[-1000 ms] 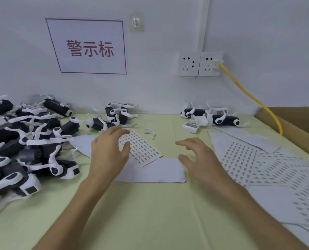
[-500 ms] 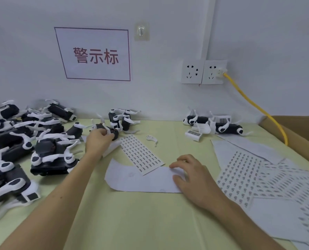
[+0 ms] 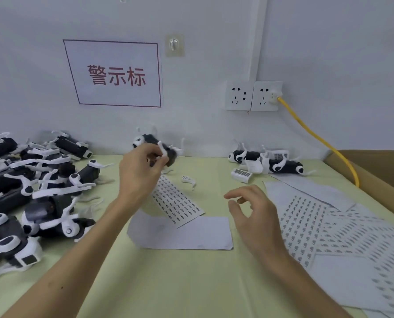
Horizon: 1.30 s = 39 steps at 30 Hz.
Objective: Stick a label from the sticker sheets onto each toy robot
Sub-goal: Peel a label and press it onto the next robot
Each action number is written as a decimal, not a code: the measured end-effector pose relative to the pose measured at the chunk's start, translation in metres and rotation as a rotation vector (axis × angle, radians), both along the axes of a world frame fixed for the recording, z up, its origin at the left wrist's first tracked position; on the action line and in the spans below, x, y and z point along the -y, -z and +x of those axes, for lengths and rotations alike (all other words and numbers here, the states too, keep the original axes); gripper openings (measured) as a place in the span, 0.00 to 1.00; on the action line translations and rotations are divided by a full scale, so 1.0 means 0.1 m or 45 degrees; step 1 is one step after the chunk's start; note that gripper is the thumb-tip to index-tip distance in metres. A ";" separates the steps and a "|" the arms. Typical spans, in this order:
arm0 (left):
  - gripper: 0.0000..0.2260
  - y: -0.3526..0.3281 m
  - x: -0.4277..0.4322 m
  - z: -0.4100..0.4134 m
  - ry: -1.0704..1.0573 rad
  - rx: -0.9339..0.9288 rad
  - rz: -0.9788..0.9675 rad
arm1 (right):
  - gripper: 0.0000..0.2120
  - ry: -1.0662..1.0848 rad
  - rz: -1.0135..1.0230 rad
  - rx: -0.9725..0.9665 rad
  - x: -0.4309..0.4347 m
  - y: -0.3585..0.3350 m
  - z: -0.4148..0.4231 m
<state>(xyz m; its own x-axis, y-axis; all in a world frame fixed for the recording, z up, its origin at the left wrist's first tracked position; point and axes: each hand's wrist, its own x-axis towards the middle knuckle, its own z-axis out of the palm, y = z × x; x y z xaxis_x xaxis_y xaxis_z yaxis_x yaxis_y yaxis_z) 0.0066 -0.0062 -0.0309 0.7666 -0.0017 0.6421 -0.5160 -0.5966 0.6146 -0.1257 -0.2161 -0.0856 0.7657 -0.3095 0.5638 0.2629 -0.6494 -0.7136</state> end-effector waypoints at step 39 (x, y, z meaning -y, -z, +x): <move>0.23 0.51 0.44 -1.11 1.198 -0.979 -0.825 | 0.18 -0.484 0.537 -0.093 -0.21 -0.26 -0.19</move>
<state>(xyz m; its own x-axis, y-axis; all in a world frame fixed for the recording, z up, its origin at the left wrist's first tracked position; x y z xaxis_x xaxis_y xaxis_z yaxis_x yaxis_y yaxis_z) -0.1042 -0.0507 -0.0815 0.8024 -0.5788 0.1457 0.0312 0.2845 0.9582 -0.1451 -0.1947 -0.0594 0.8995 -0.1916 0.3927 0.3627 -0.1741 -0.9155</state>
